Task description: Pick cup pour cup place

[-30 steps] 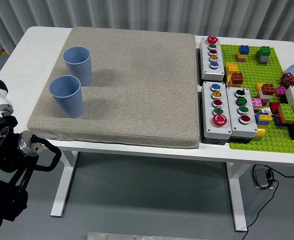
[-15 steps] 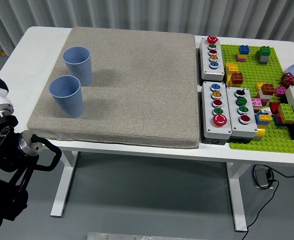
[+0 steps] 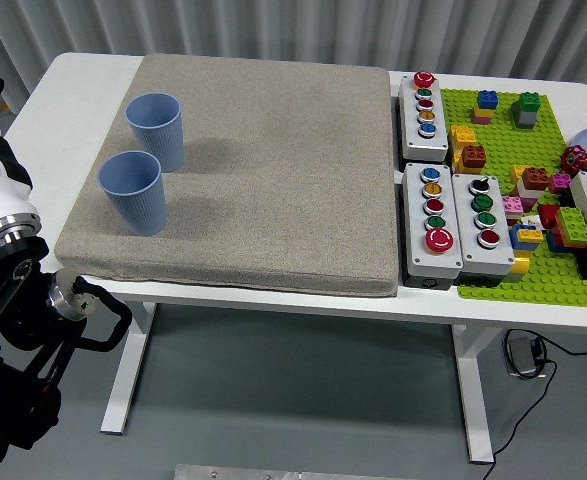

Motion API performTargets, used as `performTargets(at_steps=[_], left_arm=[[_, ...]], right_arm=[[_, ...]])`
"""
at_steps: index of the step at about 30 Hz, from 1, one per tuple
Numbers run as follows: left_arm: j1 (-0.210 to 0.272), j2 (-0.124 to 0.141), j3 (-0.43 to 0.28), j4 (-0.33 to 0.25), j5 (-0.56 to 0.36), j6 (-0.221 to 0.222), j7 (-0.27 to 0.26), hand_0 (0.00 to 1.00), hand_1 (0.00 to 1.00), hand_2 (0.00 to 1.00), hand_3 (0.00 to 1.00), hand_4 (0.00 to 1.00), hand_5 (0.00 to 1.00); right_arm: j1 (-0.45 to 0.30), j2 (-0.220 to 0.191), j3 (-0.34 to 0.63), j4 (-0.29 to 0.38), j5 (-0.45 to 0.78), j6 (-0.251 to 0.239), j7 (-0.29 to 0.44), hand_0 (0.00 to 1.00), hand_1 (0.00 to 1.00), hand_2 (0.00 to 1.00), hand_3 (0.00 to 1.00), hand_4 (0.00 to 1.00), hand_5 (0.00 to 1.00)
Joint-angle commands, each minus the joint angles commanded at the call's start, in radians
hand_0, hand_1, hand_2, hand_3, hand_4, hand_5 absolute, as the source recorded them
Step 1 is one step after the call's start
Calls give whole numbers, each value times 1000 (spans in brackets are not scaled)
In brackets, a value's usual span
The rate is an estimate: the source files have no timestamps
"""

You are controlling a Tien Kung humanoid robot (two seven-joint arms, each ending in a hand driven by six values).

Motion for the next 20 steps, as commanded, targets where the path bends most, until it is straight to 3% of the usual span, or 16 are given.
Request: performTargets(at_steps=[7, 20], left_arm=[[6, 4, 86, -34, -15, 0, -6, 805, 804, 866, 807, 731, 998], [1, 3, 90, -42, -5, 0, 2, 805, 804, 867, 809, 727, 998]], right_arm=[[3, -2, 2, -1, 2, 3, 2, 673, 602, 577, 581, 2, 104], [8, -2, 2, -2, 3, 1, 1, 673, 602, 576, 580, 2, 106]])
